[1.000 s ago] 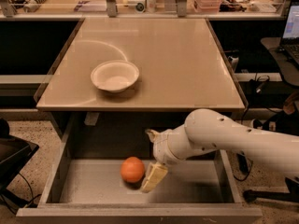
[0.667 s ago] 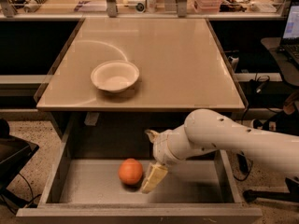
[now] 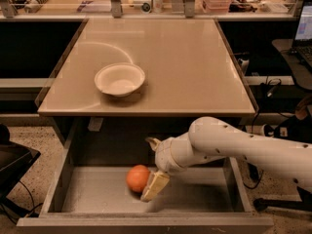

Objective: Pick orange from top drawer and place on counter

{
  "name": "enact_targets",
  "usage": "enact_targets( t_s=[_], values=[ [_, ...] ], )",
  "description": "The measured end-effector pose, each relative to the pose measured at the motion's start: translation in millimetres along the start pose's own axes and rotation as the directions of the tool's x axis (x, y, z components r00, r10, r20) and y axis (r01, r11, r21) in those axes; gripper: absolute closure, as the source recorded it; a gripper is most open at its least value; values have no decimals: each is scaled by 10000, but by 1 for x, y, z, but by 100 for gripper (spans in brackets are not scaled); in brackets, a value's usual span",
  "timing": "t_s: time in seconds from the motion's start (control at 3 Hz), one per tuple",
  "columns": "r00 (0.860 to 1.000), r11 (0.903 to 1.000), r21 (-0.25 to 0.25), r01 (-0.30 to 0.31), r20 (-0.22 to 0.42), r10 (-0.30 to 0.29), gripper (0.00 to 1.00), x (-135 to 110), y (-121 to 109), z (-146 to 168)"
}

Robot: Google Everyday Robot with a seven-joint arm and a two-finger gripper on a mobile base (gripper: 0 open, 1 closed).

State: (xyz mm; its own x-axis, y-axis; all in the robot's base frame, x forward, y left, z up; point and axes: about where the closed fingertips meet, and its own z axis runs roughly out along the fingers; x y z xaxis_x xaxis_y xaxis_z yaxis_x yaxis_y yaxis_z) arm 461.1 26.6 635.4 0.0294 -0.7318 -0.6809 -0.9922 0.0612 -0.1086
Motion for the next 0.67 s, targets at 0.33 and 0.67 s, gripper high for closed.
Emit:
enact_targets(
  t_s=[0.33, 0.67],
  values=[
    [9984, 9981, -229, 574, -2, -574, 0, -13, 4, 35],
    [9983, 9981, -230, 574, -2, -574, 0, -13, 4, 35]
  ],
)
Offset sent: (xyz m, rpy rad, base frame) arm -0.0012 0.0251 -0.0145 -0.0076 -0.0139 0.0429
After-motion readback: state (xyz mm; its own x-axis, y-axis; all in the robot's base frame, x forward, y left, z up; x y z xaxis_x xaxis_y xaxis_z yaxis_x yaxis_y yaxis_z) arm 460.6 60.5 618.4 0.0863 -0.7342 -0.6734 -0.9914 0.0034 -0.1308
